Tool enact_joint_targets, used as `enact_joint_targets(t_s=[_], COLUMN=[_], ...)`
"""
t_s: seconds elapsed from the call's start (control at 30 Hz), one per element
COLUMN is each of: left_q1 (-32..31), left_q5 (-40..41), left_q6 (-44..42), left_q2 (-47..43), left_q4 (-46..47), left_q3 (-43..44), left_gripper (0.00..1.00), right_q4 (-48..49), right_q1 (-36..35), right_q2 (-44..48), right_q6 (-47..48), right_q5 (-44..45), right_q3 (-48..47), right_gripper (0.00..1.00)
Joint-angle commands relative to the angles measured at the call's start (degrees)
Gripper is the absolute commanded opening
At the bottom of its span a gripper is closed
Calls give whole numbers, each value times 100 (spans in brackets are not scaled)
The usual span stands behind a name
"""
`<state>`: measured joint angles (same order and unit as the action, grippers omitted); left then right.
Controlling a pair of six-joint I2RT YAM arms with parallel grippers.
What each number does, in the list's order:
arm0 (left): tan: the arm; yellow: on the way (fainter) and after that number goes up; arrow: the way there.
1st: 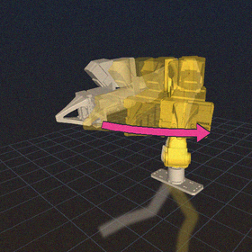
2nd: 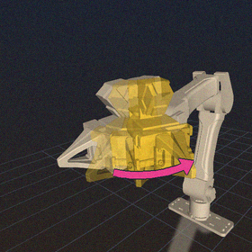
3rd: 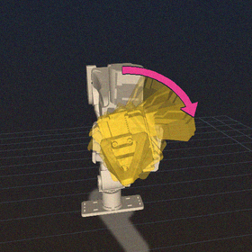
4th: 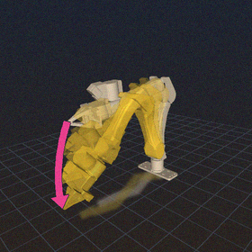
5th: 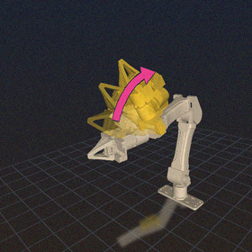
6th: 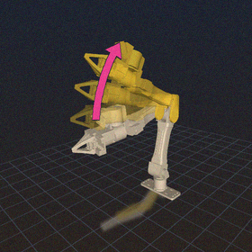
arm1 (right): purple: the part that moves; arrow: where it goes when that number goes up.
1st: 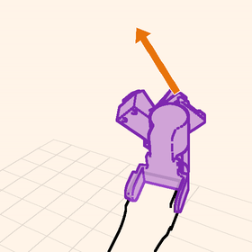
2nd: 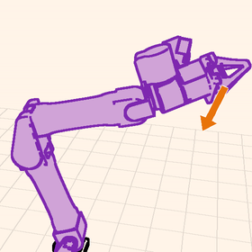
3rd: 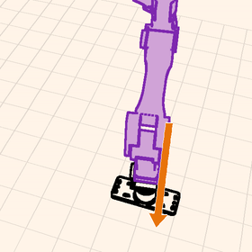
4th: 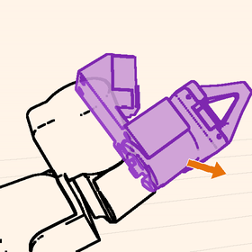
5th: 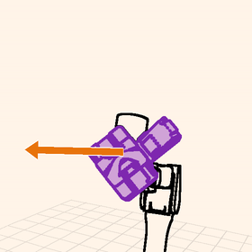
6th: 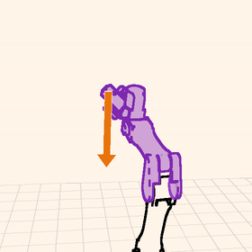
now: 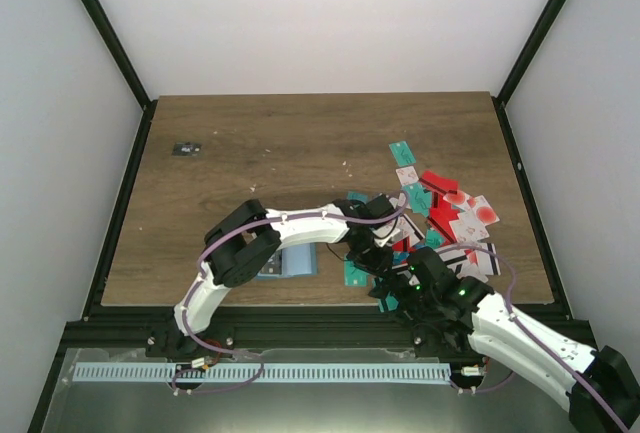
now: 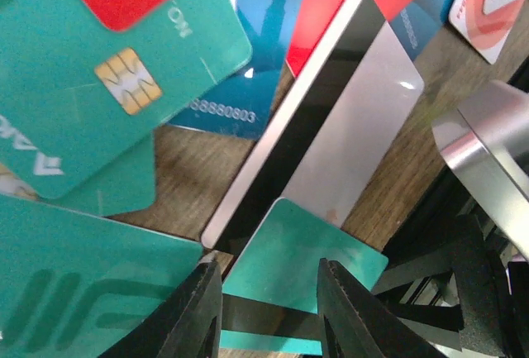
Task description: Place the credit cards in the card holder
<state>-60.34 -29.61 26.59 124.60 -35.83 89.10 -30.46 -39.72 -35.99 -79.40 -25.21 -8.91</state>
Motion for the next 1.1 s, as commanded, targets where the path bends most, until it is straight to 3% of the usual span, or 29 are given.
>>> enact_joint_targets(t_s=[0.0,0.2,0.47,0.87,1.07], left_q1=[-91,-106,-113,-115,-112], left_q5=[38,26,9,-18,-32], left_q6=[-41,-42,-40,-5,4], left_q2=[161,179,227,259,267], left_q4=[-142,-141,-149,-98,-74], left_q3=[-143,-143,-173,-165,-166], left_gripper=[34,34,34,34,34], right_q4=[304,278,170,-208,-386], right_q1=[104,118,132,132,132], right_q2=[-14,4,47,133,205], right_q6=[99,97,158,291,319], right_q5=[422,517,513,538,544], right_q3=[152,170,31,-238,-356], right_gripper=[81,72,49,23,18])
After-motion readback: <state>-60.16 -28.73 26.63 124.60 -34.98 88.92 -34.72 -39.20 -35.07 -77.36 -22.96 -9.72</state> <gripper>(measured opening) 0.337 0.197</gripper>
